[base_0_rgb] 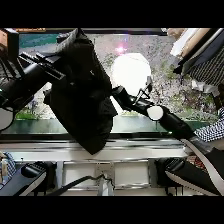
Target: Fold the clothes and pants, and hang the long-sleeved shirts on hangers.
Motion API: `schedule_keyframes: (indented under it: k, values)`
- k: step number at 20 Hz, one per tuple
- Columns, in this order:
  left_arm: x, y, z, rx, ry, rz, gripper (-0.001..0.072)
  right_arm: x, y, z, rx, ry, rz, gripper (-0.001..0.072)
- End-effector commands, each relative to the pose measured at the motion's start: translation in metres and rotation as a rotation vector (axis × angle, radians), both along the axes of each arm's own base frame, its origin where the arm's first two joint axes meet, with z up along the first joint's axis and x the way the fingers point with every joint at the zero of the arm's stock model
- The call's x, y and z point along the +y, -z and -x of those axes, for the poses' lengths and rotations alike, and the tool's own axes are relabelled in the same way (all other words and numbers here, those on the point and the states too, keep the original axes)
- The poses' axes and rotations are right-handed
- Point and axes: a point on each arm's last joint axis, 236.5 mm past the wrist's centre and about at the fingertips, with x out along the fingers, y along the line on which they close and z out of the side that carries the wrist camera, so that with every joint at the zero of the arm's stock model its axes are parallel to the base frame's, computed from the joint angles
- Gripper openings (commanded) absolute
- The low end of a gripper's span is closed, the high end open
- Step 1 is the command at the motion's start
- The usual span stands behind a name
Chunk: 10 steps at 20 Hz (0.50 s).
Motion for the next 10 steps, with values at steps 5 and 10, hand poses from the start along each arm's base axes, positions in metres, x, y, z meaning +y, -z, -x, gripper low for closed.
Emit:
schedule_keyframes:
  k: [5,10]
  values:
    - [-0.001,0.006,0.002,0.024,0.008,-0.013,0.0021,0.062,0.034,-0.015,0.170,0.062,-0.130,0.0639]
    - [-0.002,0.014,0.005,0.055,0.018,-0.029,0.0021,0.105,0.023,-0.036,0.105,-0.069,-0.106,0.0639]
